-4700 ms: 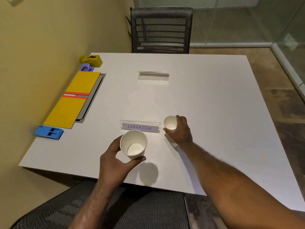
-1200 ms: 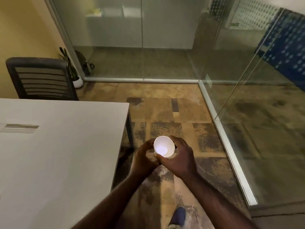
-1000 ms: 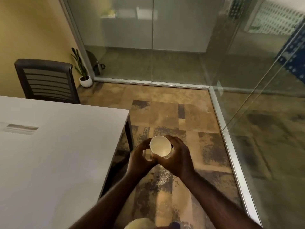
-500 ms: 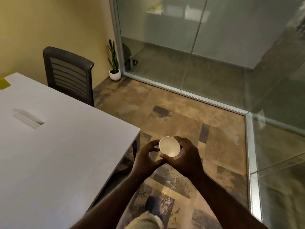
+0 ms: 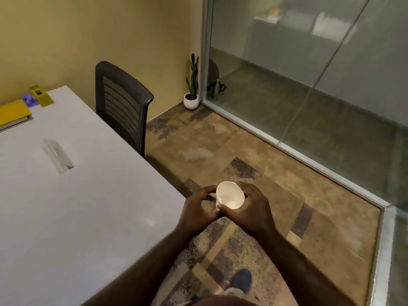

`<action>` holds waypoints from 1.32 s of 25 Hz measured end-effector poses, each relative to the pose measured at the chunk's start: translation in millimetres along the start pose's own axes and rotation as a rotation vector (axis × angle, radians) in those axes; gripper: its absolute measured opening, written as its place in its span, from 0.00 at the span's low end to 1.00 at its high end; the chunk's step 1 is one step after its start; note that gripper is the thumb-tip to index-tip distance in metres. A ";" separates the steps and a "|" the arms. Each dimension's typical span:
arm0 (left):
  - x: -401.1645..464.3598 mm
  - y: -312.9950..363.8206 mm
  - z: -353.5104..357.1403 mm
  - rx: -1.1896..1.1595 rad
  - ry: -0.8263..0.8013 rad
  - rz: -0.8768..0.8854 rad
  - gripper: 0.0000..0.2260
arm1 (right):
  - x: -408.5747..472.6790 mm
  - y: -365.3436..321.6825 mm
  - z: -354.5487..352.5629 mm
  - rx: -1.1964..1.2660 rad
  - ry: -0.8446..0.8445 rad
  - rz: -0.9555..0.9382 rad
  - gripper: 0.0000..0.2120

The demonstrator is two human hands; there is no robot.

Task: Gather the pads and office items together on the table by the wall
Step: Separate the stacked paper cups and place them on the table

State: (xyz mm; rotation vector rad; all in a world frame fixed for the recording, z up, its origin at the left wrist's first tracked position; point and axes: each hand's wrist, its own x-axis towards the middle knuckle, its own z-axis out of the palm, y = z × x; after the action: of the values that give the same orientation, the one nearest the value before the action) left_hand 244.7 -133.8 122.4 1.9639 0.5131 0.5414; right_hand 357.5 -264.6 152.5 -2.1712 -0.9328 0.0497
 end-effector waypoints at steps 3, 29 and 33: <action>40.2 -15.1 4.1 0.043 0.085 -0.046 0.29 | 56.2 22.8 10.2 0.030 -0.053 -0.043 0.35; 213.4 -122.8 -70.2 0.110 1.081 -0.568 0.26 | 396.8 -32.6 206.9 0.151 -0.735 -0.657 0.34; 188.1 -152.7 -90.4 0.240 1.208 -0.712 0.28 | 392.1 -76.1 245.6 0.236 -0.883 -0.780 0.33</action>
State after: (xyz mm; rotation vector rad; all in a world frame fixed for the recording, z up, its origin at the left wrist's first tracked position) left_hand 326.7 100.5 50.0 1.3010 1.9837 1.1833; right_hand 522.4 173.3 123.4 -1.3980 -2.0785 0.7316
